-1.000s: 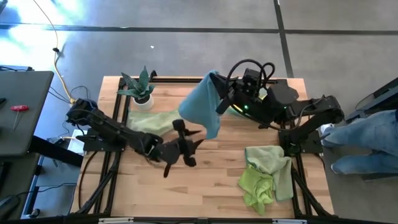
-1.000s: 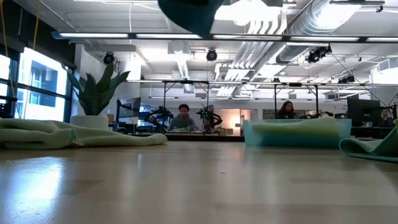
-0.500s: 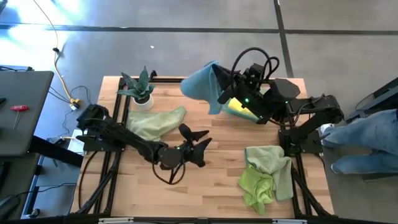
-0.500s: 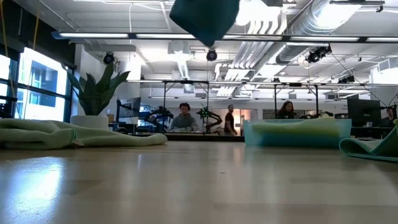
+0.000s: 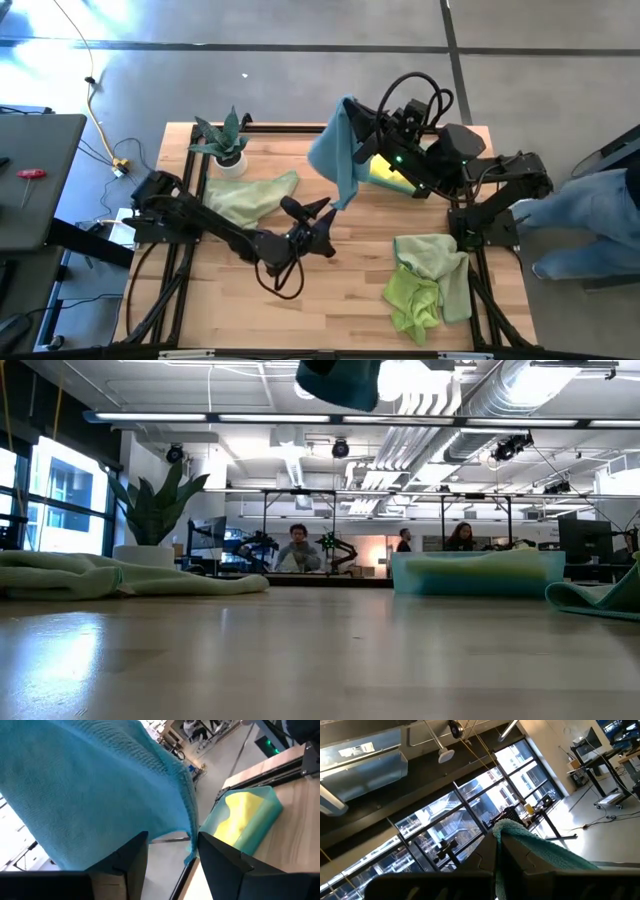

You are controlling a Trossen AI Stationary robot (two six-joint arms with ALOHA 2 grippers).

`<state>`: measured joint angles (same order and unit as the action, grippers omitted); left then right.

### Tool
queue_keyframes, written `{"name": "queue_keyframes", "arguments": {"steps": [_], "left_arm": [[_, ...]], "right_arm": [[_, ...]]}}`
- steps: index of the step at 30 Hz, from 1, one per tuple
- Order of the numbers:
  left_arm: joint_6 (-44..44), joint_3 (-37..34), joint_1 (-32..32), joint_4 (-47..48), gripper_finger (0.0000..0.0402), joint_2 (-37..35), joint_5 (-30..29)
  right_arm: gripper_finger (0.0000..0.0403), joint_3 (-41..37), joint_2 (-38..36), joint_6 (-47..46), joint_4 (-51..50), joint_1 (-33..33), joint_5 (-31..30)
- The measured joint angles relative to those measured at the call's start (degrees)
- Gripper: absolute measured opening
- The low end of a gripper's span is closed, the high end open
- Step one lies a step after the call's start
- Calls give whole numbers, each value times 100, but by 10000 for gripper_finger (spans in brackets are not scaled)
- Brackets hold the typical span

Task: Fold microfiber towels
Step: Fold the blue microfiber cloth

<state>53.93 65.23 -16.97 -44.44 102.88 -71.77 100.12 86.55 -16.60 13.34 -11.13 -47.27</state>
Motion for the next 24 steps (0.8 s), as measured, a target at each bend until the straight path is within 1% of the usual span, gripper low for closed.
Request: {"name": "queue_keyframes", "arguments": {"steps": [6,13,19,21,24], "left_arm": [[-431,0,56,-49,163,1,413],[-732,106,89,-64,163,0,573],[-714,170,200,-39,163,-1,-17],[-589,170,189,-43,163,-1,-185],[-325,170,36,-43,163,-1,-271]], "right_arm": [[0,0,2,13,30,0,2],[0,0,2,13,33,2,22],[0,0,2,13,60,-13,22],[0,0,2,19,59,-13,22],[0,0,2,127,72,-13,20]]}}
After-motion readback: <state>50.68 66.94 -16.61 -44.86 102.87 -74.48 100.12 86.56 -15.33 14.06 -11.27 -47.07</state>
